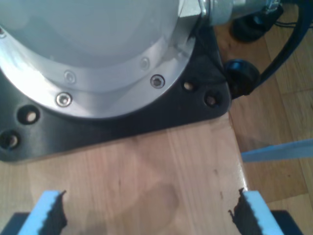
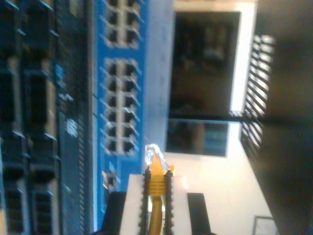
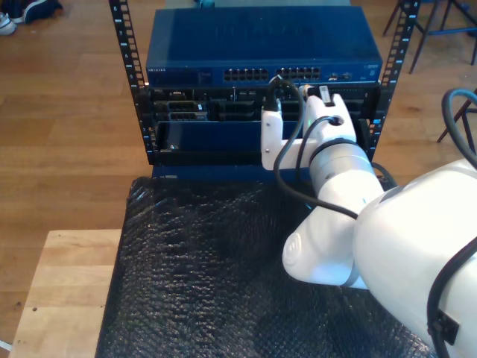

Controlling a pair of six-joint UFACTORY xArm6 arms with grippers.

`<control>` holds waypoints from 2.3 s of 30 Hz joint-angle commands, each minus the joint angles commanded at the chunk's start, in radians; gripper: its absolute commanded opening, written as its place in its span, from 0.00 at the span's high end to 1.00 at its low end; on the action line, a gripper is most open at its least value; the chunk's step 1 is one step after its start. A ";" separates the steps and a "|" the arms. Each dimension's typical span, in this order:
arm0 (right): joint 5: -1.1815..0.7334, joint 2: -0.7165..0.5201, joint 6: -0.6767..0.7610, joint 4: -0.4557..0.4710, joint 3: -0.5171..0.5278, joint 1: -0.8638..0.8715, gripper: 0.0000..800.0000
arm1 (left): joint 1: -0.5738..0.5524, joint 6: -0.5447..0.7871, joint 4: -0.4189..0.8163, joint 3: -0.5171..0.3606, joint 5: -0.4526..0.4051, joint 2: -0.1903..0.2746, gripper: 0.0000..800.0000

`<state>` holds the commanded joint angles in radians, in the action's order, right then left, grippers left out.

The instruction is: Grab the cable and plug it in

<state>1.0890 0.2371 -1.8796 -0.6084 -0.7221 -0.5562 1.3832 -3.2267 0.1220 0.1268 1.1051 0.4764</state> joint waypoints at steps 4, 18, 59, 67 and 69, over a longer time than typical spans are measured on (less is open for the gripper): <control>0.043 0.018 0.002 -0.005 -0.017 0.023 1.00 | 0.000 0.000 0.000 0.000 0.000 0.000 0.00; 0.130 0.072 0.008 0.017 -0.041 0.089 1.00 | 0.000 0.000 0.000 0.000 0.000 0.000 0.00; 0.238 0.288 0.204 0.040 -0.189 0.101 1.00 | 0.000 0.000 0.000 0.000 0.000 -0.002 0.00; 0.250 0.333 0.198 0.038 -0.253 0.098 1.00 | 0.000 0.000 0.000 0.000 0.000 -0.002 0.00; 0.253 0.342 0.196 0.038 -0.258 0.097 1.00 | 0.000 0.000 0.000 0.000 0.000 -0.002 0.00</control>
<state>1.3422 0.5792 -1.6832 -0.5700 -0.9799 -0.4595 1.3832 -3.2267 0.1220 0.1268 1.1051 0.4749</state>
